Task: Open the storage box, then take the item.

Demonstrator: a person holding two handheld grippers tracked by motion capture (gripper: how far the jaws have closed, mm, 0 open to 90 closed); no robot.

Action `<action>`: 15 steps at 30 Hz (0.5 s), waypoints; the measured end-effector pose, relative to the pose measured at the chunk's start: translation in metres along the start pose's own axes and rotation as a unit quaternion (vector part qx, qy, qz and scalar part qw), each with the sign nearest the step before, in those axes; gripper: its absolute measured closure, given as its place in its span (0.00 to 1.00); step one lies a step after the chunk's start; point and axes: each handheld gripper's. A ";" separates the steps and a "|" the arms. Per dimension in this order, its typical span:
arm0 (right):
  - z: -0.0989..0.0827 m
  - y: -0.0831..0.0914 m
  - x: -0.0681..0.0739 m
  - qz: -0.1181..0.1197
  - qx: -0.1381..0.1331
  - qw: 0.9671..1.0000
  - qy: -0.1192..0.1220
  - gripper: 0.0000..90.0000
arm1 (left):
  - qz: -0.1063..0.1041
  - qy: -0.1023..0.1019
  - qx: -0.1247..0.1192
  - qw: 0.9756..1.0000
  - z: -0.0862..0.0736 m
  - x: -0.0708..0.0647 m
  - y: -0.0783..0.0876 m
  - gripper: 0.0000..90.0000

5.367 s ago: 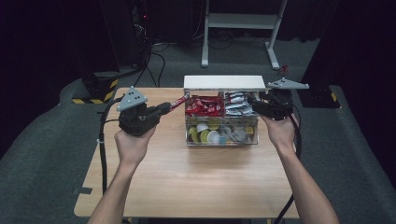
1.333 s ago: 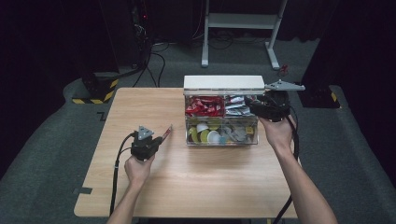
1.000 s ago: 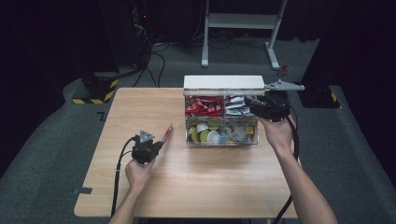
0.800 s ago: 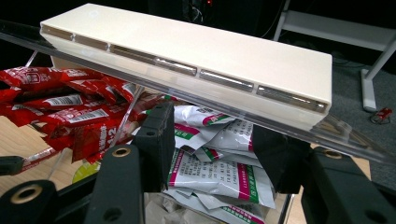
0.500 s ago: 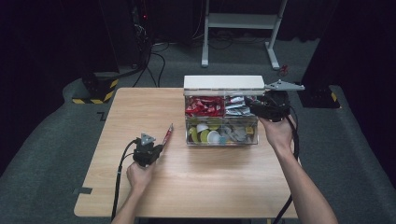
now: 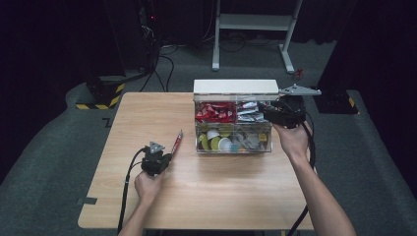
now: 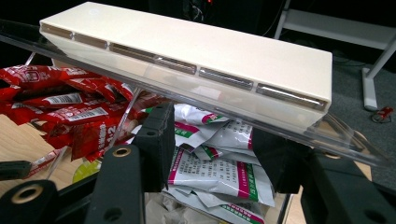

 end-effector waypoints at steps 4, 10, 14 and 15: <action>0.000 0.000 0.000 0.000 0.000 1.000 -0.003 0.55 | -0.001 0.001 0.004 1.000 0.000 0.001 -0.002 0.97; 0.000 0.000 0.000 0.000 0.000 1.000 -0.004 0.55 | 0.001 0.003 0.008 1.000 -0.002 0.002 -0.004 0.97; 0.000 0.001 0.000 0.000 0.000 1.000 -0.004 0.55 | 0.002 0.003 0.006 1.000 -0.001 0.001 -0.004 0.95; 0.000 0.001 0.000 0.000 0.000 1.000 -0.004 0.55 | 0.001 0.001 0.006 1.000 -0.001 0.001 -0.004 0.94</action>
Point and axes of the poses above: each handheld gripper's, and its own axes: y roughly backward along the jaws, z roughly out of its top, x roughly to its left, and after that the axes turned 11 degrees about x, right-handed
